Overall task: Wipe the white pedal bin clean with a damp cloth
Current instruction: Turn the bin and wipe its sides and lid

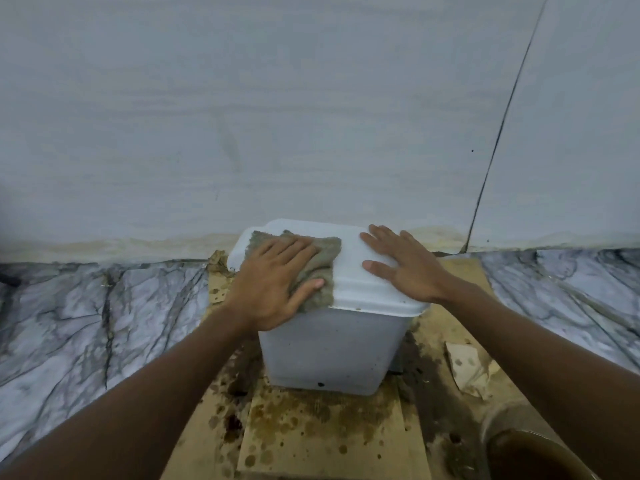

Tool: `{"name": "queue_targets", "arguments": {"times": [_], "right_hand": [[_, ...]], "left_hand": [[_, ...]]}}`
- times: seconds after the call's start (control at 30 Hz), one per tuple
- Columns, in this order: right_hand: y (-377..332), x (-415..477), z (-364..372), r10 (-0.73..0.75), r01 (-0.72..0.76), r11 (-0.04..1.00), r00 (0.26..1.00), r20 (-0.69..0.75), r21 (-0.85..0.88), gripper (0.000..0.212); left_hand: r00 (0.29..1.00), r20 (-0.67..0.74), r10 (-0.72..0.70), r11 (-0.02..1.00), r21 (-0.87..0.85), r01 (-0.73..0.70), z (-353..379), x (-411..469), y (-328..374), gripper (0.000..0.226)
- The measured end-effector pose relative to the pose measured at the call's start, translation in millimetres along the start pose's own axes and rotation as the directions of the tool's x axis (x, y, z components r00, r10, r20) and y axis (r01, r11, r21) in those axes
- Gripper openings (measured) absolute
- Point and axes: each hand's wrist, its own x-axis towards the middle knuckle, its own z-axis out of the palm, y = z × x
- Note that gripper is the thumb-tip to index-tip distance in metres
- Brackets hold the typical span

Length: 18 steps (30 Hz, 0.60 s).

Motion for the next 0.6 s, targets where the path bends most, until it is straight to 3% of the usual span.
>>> {"name": "queue_targets", "arguments": {"times": [0.13, 0.3, 0.43, 0.6], "right_hand": [[-4, -9, -3, -0.093, 0.093, 0.995, 0.996, 0.003, -0.043, 0.070], [4, -14, 0, -0.158, 0.156, 0.983, 0.987, -0.014, -0.100, 0.073], [10, -4, 1, -0.105, 0.105, 0.994, 0.994, -0.024, 0.013, 0.063], [22, 14, -3, -0.013, 0.019, 0.993, 0.998, -0.055, 0.116, 0.048]], "left_hand": [[0.992, -0.124, 0.000, 0.999, -0.042, -0.005, 6, -15, -21, 0.053], [0.986, -0.165, 0.006, 0.999, -0.049, -0.015, 8, -11, -14, 0.051], [0.997, -0.075, -0.019, 0.999, 0.034, 0.022, 10, 5, 15, 0.054], [0.997, 0.075, 0.002, 1.000, 0.007, -0.003, 21, 46, 48, 0.058]]}}
